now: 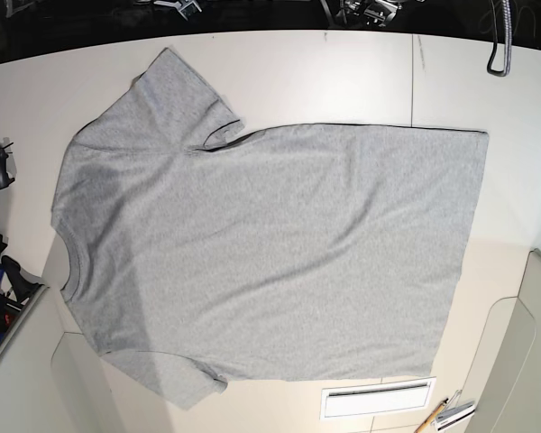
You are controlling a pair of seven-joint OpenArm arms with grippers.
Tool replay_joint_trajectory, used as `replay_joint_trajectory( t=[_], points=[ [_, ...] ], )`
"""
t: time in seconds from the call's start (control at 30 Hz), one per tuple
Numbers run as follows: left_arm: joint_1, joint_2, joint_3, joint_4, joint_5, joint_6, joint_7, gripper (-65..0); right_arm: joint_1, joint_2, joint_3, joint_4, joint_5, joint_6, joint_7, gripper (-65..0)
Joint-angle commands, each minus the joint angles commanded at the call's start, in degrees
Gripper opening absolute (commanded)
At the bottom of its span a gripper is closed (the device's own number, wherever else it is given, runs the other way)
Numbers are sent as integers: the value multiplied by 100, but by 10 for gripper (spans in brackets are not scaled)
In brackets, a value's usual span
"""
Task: Fold the T-shirt properly
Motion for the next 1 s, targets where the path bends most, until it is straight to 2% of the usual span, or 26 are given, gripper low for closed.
replay_joint_trajectory(
  t=[0.13, 0.23, 0.3, 0.4, 0.5, 0.67, 0.83, 1.0],
  points=[
    [2, 0, 0, 0, 24, -754, -4, -521, -2, 0, 0, 190, -455, 0, -2, -406],
    [2, -7, 0, 0, 24, -1405, 79, -521, -24, 2, 0, 308, -461, 0, -4, -406],
    [7, -66, 0, 0, 7, -1676, 229, -521, -68, 15, 0, 396, -461, 0, -4, -406],
    [105, -166, 0, 11, -155, -1714, 538, -520, -278, 166, 0, 647, -605, 17, -4, -406],
    [393, -341, -2, 238, -334, -1714, 507, -520, -621, 435, 0, 1086, -745, 22, -4, -406],
    [1126, -750, -79, 1224, -743, -1711, 514, -520, -1246, 977, 0, 1980, -741, 24, -4, -406],
    [2050, -935, -876, 2299, -905, -1720, 732, -520, -1777, 1537, 0, 2758, -748, 24, -4, -406],
    [2837, -938, -1825, 3307, -907, -2116, 866, -520, -2306, 2065, 0, 3571, -892, 22, -31, -406]
  ],
)
